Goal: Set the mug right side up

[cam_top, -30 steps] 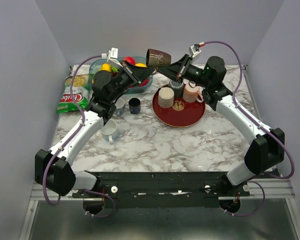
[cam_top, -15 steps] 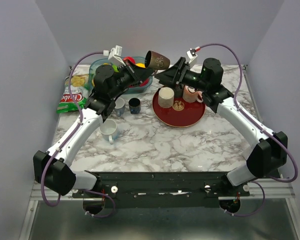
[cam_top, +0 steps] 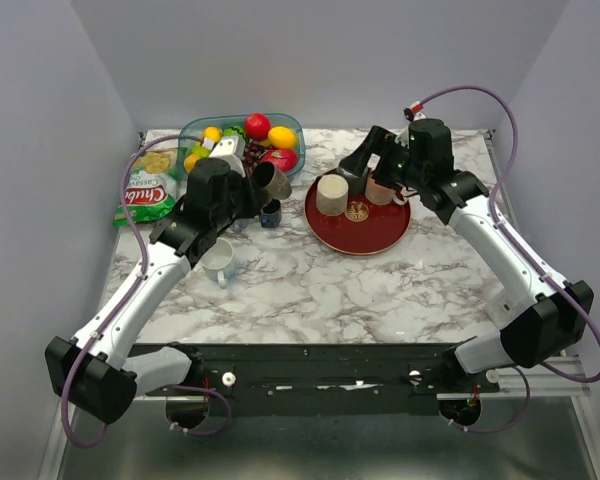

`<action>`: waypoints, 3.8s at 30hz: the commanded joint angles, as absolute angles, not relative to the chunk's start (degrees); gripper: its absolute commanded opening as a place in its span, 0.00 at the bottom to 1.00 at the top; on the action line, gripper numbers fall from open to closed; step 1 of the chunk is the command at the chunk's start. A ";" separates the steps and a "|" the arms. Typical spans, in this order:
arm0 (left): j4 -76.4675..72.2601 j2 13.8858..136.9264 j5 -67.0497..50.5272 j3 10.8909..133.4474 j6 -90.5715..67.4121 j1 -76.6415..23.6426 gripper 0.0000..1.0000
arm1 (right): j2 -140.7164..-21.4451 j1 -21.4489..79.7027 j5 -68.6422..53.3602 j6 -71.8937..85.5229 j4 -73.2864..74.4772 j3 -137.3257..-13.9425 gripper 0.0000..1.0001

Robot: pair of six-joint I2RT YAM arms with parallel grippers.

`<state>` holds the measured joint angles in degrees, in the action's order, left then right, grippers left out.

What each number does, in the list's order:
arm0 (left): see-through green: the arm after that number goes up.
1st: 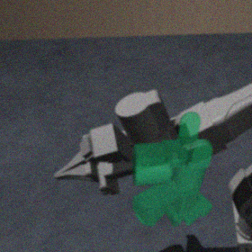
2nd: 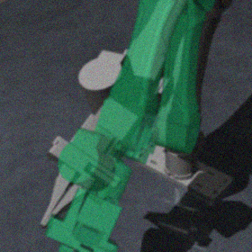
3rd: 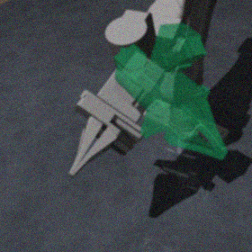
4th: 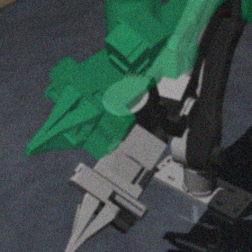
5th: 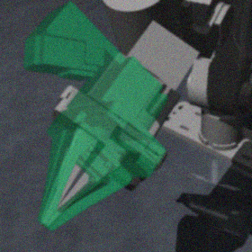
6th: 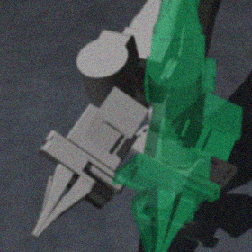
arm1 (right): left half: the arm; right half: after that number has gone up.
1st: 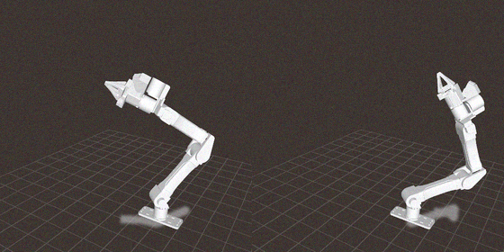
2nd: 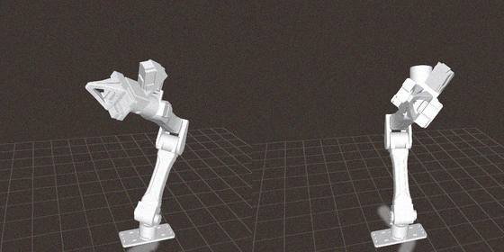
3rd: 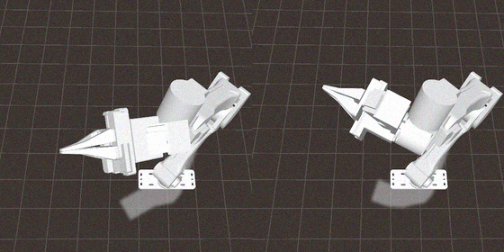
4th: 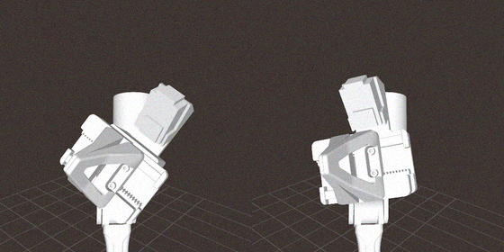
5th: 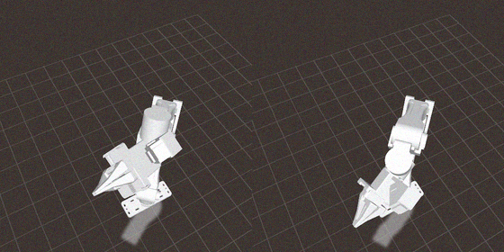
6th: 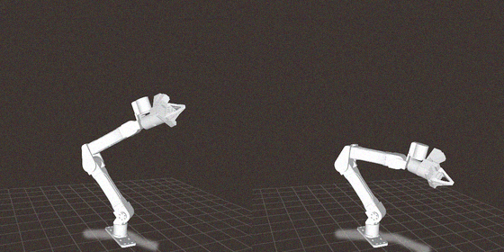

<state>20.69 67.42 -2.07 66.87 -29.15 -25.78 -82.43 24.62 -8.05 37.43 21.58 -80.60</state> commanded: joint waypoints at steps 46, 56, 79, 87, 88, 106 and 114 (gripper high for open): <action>18.90 63.99 25.49 47.01 -31.73 -35.86 0.83 | -94.39 24.69 -4.39 33.39 31.99 -80.42 1.00; 20.39 63.10 24.35 56.42 -27.51 -35.68 0.95 | -100.55 25.31 10.60 29.46 31.46 -83.93 1.00; 19.51 65.83 12.57 58.80 -24.26 -34.54 0.98 | -112.76 15.03 8.80 -12.29 26.19 -90.70 1.00; 19.25 67.23 12.31 58.89 -23.91 -34.01 0.98 | -114.26 14.24 0.37 -15.47 25.57 -90.09 0.92; 19.34 67.41 12.22 59.23 -23.91 -34.01 0.98 | -114.26 14.06 -1.65 -15.47 25.75 -90.09 0.90; 18.03 68.29 12.13 58.54 -23.55 -33.49 0.98 | -114.26 12.92 -5.55 -12.31 24.70 -87.54 0.25; 16.52 66.88 12.13 57.39 -23.47 -33.40 0.98 | -114.87 13.01 -2.81 -12.66 24.52 -87.71 0.01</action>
<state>18.17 68.47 12.82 57.82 -23.68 -33.80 -114.63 12.58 -4.29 -12.86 26.06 -88.42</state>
